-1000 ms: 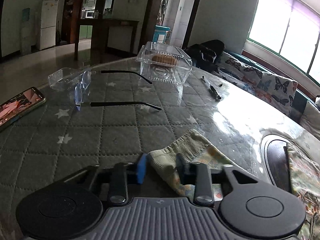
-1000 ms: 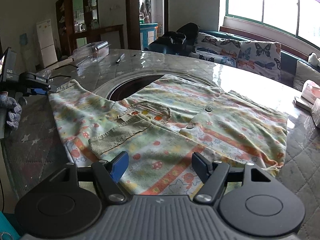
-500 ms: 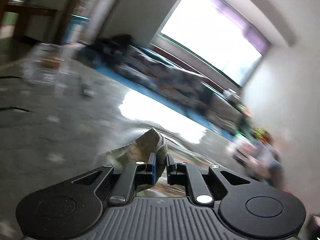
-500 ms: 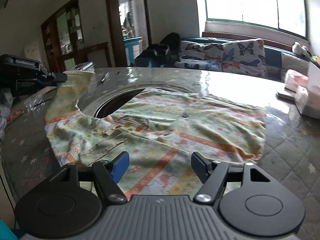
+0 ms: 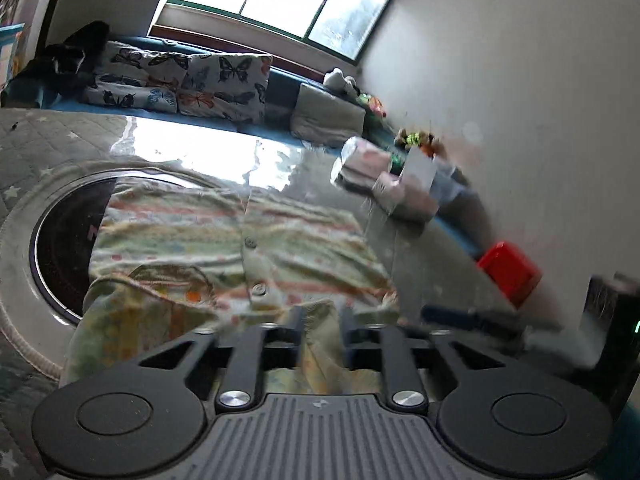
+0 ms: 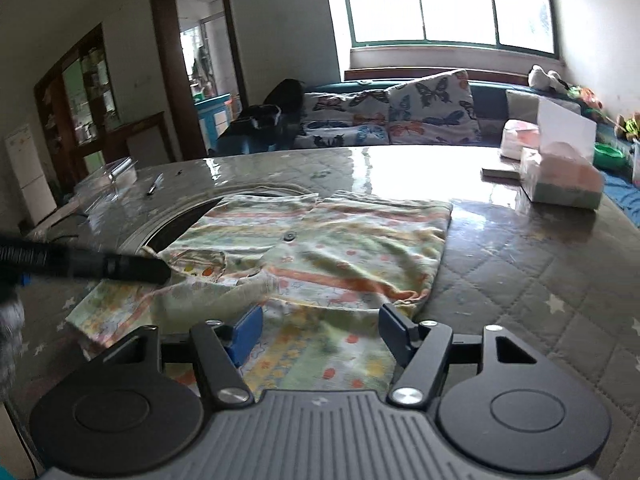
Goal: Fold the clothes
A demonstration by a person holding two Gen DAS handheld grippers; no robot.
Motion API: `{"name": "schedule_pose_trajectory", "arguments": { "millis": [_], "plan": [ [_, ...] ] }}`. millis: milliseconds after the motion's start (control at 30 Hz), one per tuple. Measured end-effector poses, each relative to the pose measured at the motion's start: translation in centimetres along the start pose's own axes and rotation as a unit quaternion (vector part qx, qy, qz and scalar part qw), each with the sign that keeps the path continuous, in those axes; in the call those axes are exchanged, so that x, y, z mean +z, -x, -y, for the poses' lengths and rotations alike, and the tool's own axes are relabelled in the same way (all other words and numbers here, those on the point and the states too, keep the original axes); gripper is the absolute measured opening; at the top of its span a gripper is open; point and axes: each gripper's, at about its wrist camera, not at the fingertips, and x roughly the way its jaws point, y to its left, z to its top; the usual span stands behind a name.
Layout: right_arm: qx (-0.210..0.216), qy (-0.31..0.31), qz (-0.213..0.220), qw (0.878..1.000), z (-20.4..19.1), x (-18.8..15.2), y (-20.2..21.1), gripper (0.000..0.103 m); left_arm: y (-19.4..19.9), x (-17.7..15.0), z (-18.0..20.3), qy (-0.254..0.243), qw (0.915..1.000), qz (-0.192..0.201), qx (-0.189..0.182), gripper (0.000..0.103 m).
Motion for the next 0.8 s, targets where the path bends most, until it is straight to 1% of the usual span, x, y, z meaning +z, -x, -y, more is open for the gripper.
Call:
{"name": "schedule_pose_trajectory", "arguments": {
  "millis": [33,100,133,200,267,300,333,433,567,667,733,767,800],
  "plan": [
    [0.001,-0.005,-0.001,1.000,0.1,0.1,0.0,0.064,0.2,-0.3,-0.1,-0.011,0.9999,0.005,0.012,0.054],
    [0.007,-0.008,-0.004,1.000,0.0,0.2,-0.3,0.063,0.5,-0.6,-0.6,-0.029,0.9987,0.017,0.039,0.069],
    [0.012,-0.007,-0.006,1.000,-0.3,0.3,-0.6,0.063,0.6,-0.7,-1.0,-0.037,0.9978,0.021,0.051,0.074],
    [0.022,-0.001,-0.013,1.000,-1.0,0.4,-1.2,0.061,1.1,-0.9,-1.7,-0.043,0.9962,0.032,0.070,0.092],
    [0.032,0.006,-0.022,0.999,-1.8,0.5,-2.0,0.058,1.6,-0.9,-2.5,-0.044,0.9948,0.046,0.079,0.101],
    [0.037,0.010,-0.026,0.999,-2.2,0.5,-2.4,0.057,2.0,-0.9,-2.8,-0.045,0.9942,0.053,0.082,0.103],
    [0.041,0.013,-0.031,0.999,-2.5,0.5,-2.8,0.053,2.4,-0.9,-3.0,-0.045,0.9935,0.060,0.085,0.103],
    [0.047,0.015,-0.042,0.998,-3.2,0.6,-3.8,0.049,3.3,-0.9,-4.1,-0.036,0.9915,0.073,0.101,0.103],
    [0.039,0.008,-0.058,0.997,-3.2,0.3,-4.7,0.046,4.5,-1.1,-5.4,-0.028,0.9875,0.096,0.122,0.103],
    [0.034,0.004,-0.069,0.997,-3.2,0.0,-5.0,0.043,4.8,-1.2,-6.3,-0.021,0.9855,0.100,0.136,0.103],
    [0.034,-0.003,-0.075,0.997,-3.1,-0.3,-5.1,0.035,5.0,-1.2,-6.8,-0.015,0.9839,0.100,0.147,0.103],
    [0.035,-0.003,-0.075,0.997,-3.2,-0.3,-5.1,0.034,5.0,-1.2,-7.0,-0.012,0.9828,0.101,0.154,0.103],
    [0.036,-0.003,-0.076,0.996,-3.3,-0.3,-5.1,0.029,5.1,-1.3,-7.2,-0.009,0.9817,0.101,0.161,0.103]
  ]
}}
